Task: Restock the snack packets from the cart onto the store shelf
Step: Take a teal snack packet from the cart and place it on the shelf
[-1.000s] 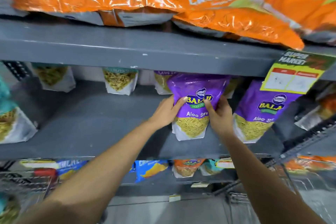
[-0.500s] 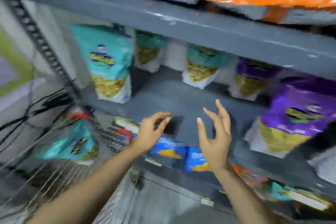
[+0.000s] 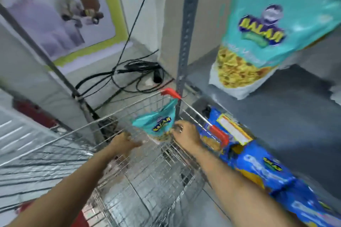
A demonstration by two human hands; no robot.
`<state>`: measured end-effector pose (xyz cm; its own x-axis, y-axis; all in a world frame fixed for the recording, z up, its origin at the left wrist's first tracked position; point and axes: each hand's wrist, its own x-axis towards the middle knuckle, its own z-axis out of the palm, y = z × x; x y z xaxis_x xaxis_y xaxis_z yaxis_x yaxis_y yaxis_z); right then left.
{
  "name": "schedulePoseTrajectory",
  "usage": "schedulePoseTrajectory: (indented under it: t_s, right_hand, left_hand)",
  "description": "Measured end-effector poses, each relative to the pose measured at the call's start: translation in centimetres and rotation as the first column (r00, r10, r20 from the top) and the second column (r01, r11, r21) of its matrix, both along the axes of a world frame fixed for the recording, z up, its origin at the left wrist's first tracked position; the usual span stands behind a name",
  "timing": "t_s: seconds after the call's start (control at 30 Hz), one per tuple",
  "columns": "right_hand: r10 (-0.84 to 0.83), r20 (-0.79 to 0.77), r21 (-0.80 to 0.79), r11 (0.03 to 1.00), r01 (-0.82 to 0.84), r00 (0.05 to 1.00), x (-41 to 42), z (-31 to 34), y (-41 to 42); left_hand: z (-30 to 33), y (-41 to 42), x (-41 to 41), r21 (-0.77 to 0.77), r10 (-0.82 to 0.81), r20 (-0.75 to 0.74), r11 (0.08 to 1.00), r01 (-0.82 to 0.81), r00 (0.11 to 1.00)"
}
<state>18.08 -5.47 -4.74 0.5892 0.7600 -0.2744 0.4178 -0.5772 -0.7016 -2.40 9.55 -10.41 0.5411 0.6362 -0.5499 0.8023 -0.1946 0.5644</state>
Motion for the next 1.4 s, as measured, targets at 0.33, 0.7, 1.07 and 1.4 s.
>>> schedulePoseTrajectory:
  t_s: [0.33, 0.7, 1.07, 1.4]
  right_hand:
    - [-0.094, -0.27, 0.023, 0.994, 0.104, 0.958, 2.0, -6.4, 6.6]
    - [0.04, -0.173, 0.335, 0.942, 0.021, 0.984, 1.1, 3.2, 3.6]
    - [-0.291, -0.165, 0.585, 0.741, 0.331, 0.942, 3.0, 20.1, -12.5]
    - [-0.678, 0.116, 0.722, 0.56, 0.407, 0.726, 11.1, 26.7, -24.8]
  left_hand:
    - [-0.3, -2.4, 5.5, -0.164, 0.402, 0.387, 0.916, -0.367, 0.83]
    - [10.5, -1.7, 3.5, 0.0, 0.27, 0.508, 0.95, -0.313, 0.818]
    - [29.6, -10.0, 10.0, 0.173, -0.192, 0.679, 0.98, 0.099, 0.708]
    - [33.6, -19.5, 26.9, 0.144, -0.306, 0.826, 0.927, 0.347, 0.474]
